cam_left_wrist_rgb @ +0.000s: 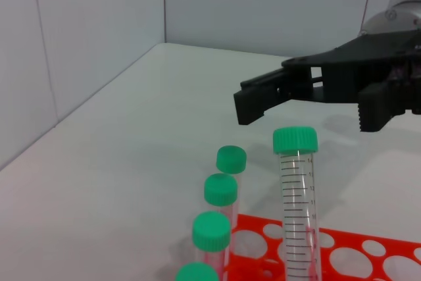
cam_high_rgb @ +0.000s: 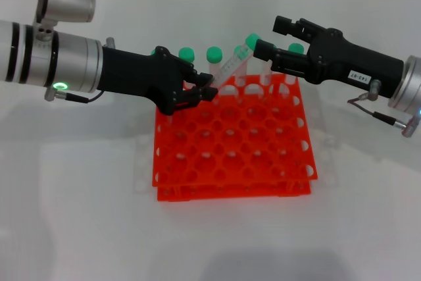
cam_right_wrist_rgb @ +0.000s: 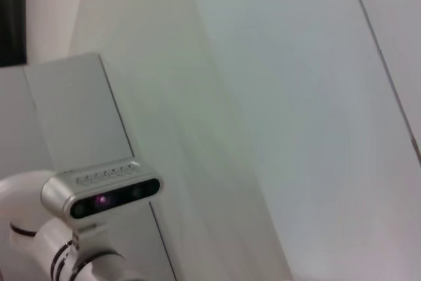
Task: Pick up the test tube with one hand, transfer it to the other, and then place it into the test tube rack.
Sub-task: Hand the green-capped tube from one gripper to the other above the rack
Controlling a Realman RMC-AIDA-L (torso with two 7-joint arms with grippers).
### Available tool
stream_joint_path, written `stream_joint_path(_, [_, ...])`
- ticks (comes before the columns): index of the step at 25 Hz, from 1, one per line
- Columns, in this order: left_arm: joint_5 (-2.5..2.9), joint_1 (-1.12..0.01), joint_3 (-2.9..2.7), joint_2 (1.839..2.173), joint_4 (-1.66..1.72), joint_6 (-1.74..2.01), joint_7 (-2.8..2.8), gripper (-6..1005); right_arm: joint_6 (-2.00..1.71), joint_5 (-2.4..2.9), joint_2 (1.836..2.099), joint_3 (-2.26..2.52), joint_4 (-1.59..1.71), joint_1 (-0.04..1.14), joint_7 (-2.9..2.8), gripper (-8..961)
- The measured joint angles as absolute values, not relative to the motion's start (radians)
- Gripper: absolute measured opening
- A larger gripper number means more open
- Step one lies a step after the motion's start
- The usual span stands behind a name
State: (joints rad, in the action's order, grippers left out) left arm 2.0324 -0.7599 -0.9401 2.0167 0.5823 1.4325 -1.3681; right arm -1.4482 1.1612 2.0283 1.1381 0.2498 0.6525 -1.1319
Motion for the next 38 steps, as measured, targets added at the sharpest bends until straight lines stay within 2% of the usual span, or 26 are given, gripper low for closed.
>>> stream_joint_path(14, [2.029, -0.773, -0.941, 2.023, 0.587, 1.422, -1.364, 195, -1.441, 0.843, 2.028, 1.445, 0.235, 0.642, -1.082, 869])
stream_joint_path(31, [2.028, -0.785, -0.942, 2.03, 0.588, 1.425, -1.35, 196, -1.437, 0.801, 2.028, 1.472, 0.235, 0.64, -1.077, 870])
stream_joint_path(38, [2.028, -0.785, -0.942, 2.034, 0.588, 1.429, -1.341, 195, -1.437, 0.798, 2.028, 1.477, 0.235, 0.642, -1.077, 720])
